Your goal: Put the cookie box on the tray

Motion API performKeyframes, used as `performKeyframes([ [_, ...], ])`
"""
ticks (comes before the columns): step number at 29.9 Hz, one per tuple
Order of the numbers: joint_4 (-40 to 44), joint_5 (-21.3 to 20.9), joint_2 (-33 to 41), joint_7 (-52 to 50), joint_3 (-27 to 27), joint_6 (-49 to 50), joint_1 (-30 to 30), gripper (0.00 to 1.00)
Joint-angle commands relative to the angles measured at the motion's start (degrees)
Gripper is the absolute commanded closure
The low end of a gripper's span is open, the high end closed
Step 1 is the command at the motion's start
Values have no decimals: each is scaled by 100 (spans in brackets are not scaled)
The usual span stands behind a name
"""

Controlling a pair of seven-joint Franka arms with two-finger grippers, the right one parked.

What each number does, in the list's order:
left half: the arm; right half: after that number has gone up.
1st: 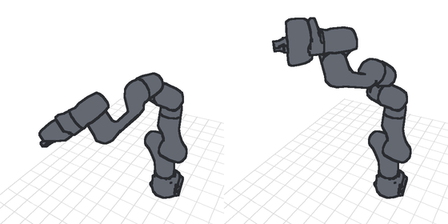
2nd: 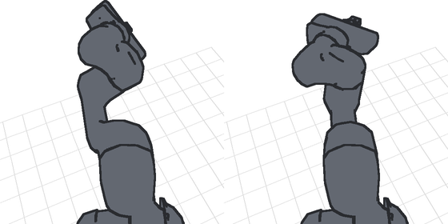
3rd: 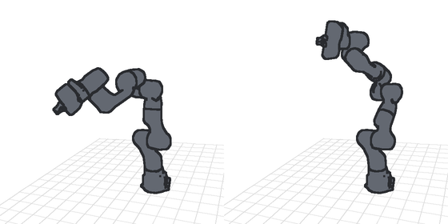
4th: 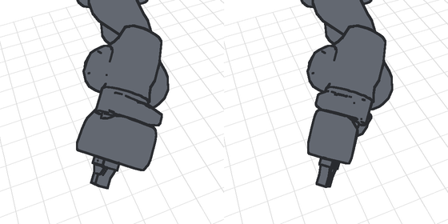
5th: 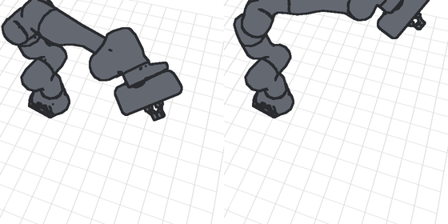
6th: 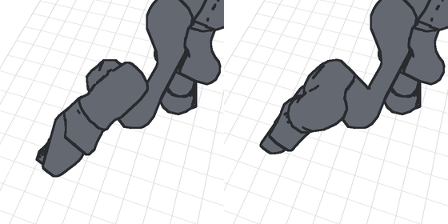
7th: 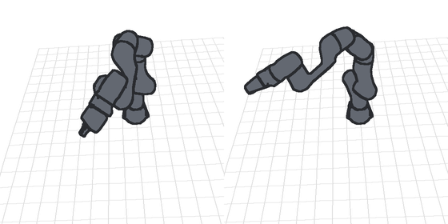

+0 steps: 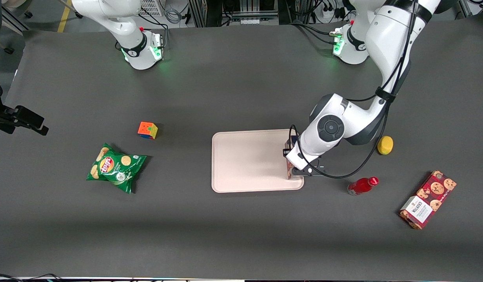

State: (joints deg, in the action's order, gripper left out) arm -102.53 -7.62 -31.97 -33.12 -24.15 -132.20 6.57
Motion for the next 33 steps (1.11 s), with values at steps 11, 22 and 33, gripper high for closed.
performKeyframes([
  [11, 628, 217, 2281, -37, 463, 2856, -112, 0],
  [22, 1472, 261, 3802, 2562, 2061, 5380, -164, 0],
  [33, -723, 278, 4963, 4191, 3012, 3977, -200, 0],
])
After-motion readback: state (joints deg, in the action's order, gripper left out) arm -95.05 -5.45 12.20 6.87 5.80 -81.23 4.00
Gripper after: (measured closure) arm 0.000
